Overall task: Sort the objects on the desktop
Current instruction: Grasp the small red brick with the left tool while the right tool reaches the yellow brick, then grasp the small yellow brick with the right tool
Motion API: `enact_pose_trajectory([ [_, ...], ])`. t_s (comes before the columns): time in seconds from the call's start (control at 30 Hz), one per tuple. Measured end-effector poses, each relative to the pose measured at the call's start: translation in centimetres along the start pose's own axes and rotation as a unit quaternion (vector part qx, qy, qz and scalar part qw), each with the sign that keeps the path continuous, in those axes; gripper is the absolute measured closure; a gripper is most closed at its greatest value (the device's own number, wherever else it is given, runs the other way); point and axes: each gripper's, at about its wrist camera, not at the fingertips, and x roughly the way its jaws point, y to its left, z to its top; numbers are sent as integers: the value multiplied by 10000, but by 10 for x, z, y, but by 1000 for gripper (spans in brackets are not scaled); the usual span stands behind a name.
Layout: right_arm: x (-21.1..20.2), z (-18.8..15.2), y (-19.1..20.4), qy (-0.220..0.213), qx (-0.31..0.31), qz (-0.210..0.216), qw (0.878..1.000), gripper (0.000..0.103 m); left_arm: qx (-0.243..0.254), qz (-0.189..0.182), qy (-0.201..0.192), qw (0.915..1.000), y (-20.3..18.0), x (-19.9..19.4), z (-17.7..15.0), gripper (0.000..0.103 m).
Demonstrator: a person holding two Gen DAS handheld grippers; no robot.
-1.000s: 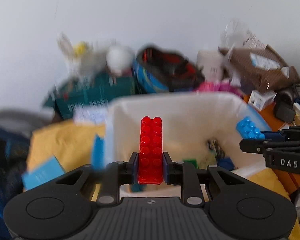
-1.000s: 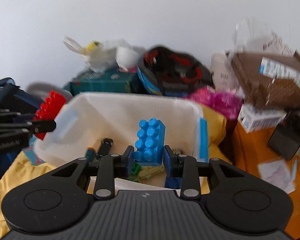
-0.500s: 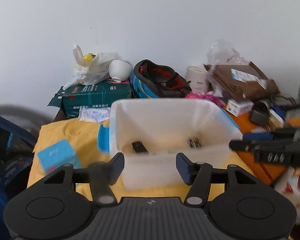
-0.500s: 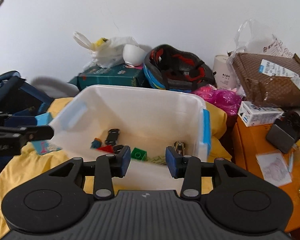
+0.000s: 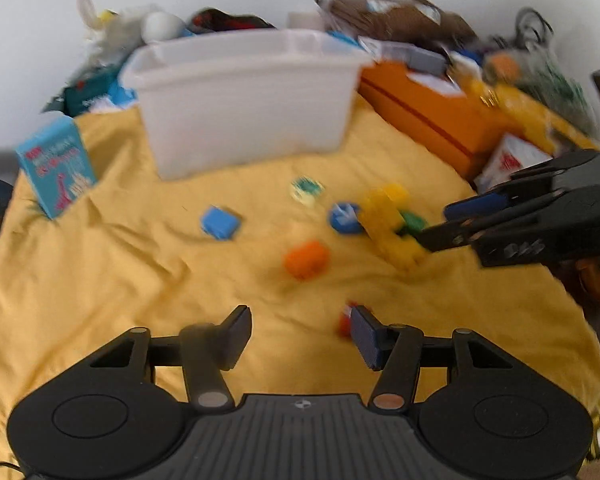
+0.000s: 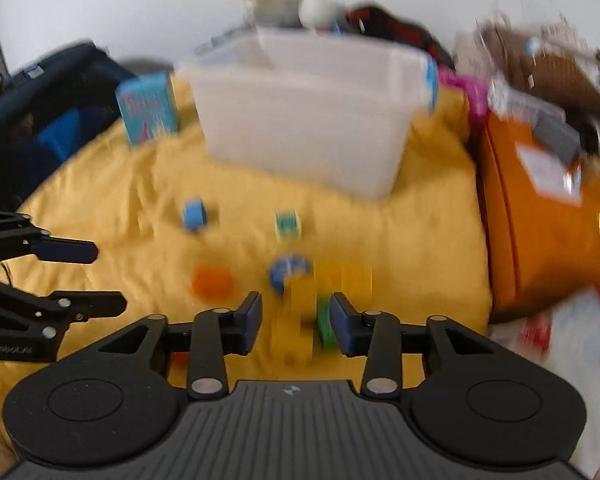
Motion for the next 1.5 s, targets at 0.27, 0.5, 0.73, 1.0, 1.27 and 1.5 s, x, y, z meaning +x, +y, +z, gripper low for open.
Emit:
enact_pose_trajectory([
  [0.27,36,-29,6,222,54,-9,9997,64,-40,11,56,10000,-8,4,-7,45],
  [0.5,39,-35,3,382,75,157,9991,69,371,-59,137,9992,-25,19,-6,47],
  [0.73,10,-43,12,959,-1024,367,9894,68,749,-85,437,9962,-39,53,-3,78],
  [1.0,16,-40,40,2034,-3283,279,9220,68,451,180,369,9981,-19,35,-10,78],
  [1.27,30,-32,70,1302,-3524,853,9228,59,-197,258,480,9983,14,25,-28,78],
  [1.5,2,-39,2,484,-606,1465,9862,52,-184,170,447,9987,13,26,-29,78],
])
